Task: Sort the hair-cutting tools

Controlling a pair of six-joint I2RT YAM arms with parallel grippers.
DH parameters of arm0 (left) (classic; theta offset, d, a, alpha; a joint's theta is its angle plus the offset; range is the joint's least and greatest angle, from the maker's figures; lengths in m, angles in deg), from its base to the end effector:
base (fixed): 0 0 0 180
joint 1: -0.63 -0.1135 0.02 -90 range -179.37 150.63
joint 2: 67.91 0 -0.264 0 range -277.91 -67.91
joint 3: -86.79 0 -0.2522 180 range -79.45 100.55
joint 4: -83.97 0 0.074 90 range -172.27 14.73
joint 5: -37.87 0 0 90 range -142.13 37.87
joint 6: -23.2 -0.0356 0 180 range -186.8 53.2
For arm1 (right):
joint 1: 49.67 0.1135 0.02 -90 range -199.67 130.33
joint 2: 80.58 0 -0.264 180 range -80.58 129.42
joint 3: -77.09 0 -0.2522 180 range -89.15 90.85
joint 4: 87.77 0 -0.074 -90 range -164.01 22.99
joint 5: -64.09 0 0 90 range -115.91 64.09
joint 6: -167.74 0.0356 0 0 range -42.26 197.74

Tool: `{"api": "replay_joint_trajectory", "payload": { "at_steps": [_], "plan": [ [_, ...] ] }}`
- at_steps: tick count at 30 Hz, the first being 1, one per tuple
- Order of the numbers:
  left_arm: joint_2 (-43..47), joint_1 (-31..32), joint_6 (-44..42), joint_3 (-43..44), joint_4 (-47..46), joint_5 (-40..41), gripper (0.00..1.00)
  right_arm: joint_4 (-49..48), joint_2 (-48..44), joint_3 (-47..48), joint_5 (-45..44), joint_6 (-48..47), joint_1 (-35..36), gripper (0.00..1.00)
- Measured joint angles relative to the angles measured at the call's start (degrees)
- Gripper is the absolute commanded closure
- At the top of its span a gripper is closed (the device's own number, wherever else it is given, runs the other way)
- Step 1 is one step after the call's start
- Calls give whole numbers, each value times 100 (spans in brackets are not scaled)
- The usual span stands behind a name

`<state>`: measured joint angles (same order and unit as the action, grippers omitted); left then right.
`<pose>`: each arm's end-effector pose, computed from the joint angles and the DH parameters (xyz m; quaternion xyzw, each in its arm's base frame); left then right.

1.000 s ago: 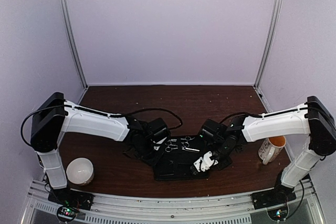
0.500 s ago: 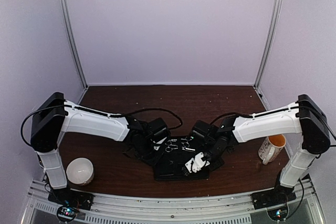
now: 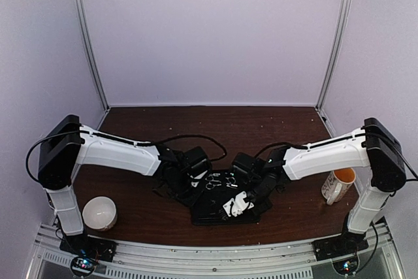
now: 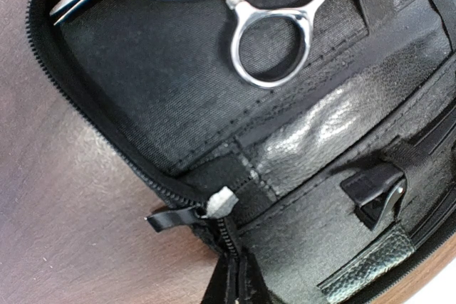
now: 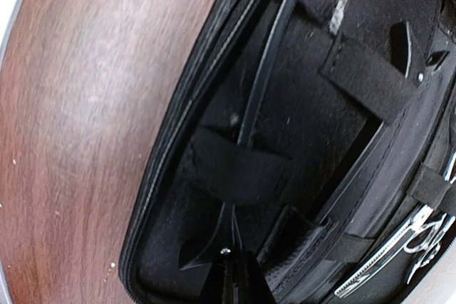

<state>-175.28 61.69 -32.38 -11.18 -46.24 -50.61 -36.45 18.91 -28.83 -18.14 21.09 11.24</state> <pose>0.1725 -0.3101 0.1516 0.2268 0.9652 -0.0869 0.0967 0.1496 0.2788 0.1593 -0.8516 0.5070 0.0715 0.1127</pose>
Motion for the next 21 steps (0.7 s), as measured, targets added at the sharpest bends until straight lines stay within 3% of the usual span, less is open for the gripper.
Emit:
{"api": "replay_joint_trajectory", "payload": {
  "at_steps": [21],
  "plan": [
    [13, -15, -2, -39, -48, -28, 100, -68, 122, 103, 66, 308, 83, 100]
  ]
}}
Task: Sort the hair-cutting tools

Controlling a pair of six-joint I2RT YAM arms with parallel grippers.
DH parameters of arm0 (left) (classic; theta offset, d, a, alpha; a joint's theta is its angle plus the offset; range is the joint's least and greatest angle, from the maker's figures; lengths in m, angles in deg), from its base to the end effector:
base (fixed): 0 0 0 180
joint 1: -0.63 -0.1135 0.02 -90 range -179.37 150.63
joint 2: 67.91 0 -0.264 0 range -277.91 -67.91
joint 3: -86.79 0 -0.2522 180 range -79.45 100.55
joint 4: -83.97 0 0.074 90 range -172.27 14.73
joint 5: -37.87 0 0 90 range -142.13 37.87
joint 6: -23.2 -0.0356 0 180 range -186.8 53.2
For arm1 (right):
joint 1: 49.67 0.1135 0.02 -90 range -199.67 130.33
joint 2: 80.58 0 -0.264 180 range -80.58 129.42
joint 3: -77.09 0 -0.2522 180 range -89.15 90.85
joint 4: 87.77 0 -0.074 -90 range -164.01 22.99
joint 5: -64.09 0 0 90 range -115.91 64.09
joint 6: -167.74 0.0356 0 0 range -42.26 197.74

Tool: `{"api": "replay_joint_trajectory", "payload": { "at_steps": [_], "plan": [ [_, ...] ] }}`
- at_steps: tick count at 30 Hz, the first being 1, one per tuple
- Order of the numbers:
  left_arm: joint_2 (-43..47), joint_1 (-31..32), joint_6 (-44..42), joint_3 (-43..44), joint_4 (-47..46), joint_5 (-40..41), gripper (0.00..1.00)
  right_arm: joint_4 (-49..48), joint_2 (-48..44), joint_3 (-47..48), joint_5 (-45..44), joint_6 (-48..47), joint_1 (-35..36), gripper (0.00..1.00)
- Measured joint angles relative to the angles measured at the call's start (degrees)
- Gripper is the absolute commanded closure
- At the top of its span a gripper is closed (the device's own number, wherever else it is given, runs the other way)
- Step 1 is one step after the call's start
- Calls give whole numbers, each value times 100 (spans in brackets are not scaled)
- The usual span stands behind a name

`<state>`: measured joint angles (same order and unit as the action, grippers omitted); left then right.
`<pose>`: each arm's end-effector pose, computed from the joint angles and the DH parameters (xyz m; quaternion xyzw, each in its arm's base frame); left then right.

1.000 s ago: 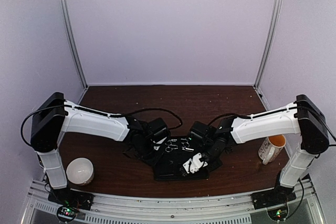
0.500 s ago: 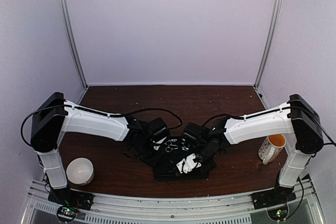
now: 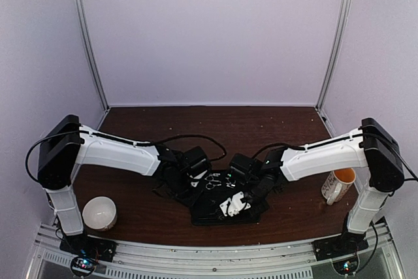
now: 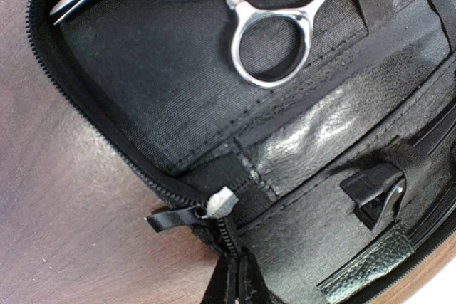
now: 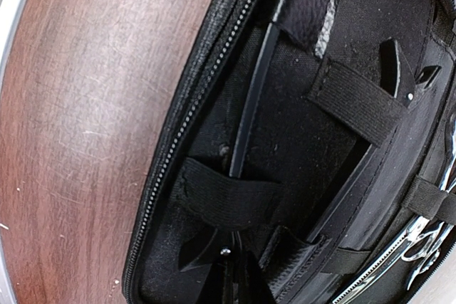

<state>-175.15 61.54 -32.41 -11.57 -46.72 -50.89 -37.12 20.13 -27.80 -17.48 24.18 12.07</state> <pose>0.1729 -0.3092 0.1509 0.2260 0.9652 -0.0898 0.0964 0.1481 0.2865 0.1578 -0.8412 0.5224 0.0813 0.1139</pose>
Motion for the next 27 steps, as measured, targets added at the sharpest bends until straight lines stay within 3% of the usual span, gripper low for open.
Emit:
{"api": "replay_joint_trajectory", "payload": {
  "at_steps": [17, 27],
  "plan": [
    [22, -4, -66, -15, -11, 2, 100, -26, -450, -505, 20, 68, -74, 100],
    [22, -15, -114, -15, -11, -26, 100, 280, -87, -42, 138, 293, -72, 100]
  ]
}}
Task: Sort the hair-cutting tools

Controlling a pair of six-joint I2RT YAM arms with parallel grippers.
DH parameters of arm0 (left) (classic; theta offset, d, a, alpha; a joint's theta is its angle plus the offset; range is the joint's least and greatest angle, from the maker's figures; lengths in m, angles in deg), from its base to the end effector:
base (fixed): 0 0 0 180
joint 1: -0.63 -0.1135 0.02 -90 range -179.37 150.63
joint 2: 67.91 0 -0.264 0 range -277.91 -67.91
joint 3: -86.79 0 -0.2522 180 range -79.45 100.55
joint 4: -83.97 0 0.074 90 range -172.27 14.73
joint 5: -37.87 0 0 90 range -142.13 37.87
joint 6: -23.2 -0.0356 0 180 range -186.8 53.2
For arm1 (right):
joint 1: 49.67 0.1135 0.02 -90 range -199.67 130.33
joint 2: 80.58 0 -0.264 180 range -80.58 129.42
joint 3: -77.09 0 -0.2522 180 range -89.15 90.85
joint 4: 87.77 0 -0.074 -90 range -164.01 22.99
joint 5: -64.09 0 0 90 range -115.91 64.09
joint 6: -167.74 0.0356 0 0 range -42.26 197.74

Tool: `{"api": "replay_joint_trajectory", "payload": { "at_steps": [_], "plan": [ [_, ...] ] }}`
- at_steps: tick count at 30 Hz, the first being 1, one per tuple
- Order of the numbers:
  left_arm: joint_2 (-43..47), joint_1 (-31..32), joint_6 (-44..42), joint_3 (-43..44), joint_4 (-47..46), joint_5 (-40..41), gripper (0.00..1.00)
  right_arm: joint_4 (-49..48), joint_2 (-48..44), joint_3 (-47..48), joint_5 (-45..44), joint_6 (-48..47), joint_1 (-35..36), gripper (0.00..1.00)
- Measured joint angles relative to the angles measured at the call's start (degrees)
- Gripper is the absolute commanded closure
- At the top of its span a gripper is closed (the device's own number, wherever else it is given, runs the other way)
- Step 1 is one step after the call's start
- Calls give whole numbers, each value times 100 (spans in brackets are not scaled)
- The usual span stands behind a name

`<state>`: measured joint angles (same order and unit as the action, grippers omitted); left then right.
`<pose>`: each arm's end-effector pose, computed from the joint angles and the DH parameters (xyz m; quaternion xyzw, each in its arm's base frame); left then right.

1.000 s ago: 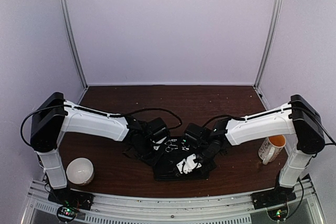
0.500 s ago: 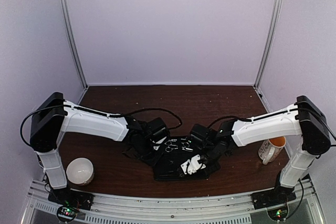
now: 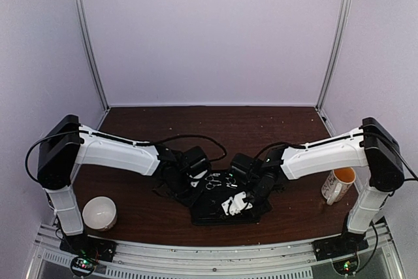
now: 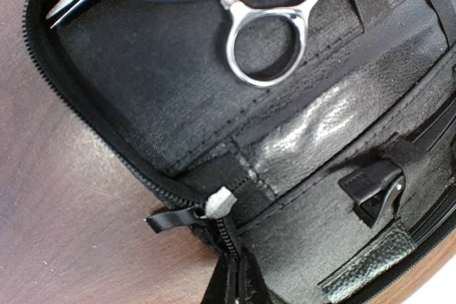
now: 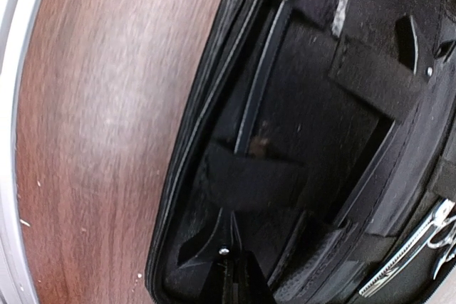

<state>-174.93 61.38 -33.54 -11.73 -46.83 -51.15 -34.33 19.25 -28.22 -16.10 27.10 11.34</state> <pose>0.1733 -0.3083 0.1515 0.2344 0.9630 -0.0913 0.0967 0.1474 0.2785 0.1596 -0.8250 0.5499 0.0937 0.0910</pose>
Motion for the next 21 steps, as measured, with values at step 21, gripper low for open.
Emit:
{"api": "replay_joint_trajectory", "payload": {
  "at_steps": [21],
  "plan": [
    [92, -118, 245, -173, -208, -334, 100, -192, 262, 210, -17, 1351, 380, 87]
  ]
}}
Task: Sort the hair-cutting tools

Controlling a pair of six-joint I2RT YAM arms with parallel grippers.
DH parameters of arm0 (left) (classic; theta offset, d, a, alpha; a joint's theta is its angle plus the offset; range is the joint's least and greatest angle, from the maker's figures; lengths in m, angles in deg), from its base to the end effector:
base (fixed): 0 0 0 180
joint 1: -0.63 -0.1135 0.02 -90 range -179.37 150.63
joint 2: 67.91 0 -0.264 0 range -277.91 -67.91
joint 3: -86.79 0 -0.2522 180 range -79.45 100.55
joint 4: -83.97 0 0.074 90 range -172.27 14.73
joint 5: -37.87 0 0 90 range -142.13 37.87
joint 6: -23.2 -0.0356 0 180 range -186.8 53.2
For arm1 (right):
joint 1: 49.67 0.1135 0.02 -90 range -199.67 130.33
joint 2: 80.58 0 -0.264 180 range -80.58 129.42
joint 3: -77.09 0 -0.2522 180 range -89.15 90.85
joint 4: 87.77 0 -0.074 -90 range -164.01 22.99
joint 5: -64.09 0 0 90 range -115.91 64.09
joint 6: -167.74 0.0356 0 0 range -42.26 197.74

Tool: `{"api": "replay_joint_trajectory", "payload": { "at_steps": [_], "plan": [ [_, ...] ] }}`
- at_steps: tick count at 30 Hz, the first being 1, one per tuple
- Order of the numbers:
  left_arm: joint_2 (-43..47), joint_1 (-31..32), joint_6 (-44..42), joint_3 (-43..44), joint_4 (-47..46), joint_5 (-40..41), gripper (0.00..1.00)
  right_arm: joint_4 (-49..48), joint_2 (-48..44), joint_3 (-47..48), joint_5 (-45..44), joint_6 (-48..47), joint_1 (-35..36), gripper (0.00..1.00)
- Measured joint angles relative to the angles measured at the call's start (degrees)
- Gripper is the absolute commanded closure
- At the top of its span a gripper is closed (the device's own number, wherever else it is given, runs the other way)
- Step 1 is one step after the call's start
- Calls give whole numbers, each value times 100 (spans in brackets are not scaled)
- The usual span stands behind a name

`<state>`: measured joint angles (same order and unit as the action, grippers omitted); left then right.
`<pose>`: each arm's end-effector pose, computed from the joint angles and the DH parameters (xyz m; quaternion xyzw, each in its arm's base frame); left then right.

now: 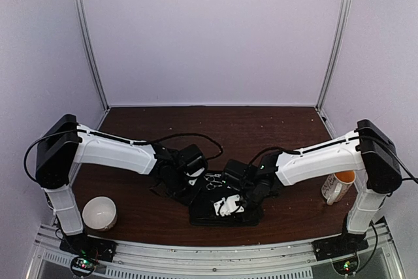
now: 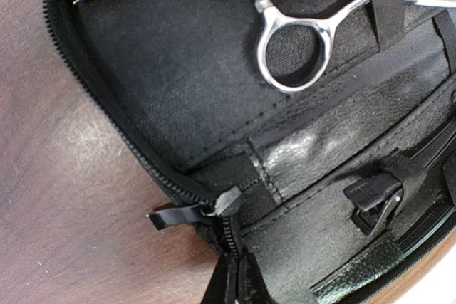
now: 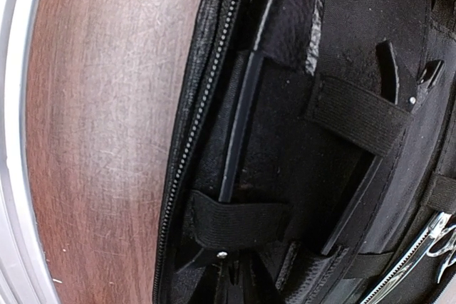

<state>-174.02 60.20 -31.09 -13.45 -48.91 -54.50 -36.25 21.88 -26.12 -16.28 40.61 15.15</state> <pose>0.1762 -0.3029 0.1502 0.2074 0.9674 -0.1200 0.0817 0.1344 0.2998 0.1556 -0.7752 0.6162 0.1076 0.0880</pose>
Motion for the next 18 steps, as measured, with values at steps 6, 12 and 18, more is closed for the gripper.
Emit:
{"api": "replay_joint_trajectory", "payload": {
  "at_steps": [6, 12, 18],
  "plan": [
    [2, 0, -7, 0, 0, 0, 100, -319, -166, -216, -168, -72, 15, 77],
    [15, 0, -122, 57, 103, 9, 92, -496, -459, -494, -153, -155, 13, 69],
    [376, 2, -323, 131, 702, 85, 68, -208, -1167, -636, -153, -210, -140, 66]
  ]
}}
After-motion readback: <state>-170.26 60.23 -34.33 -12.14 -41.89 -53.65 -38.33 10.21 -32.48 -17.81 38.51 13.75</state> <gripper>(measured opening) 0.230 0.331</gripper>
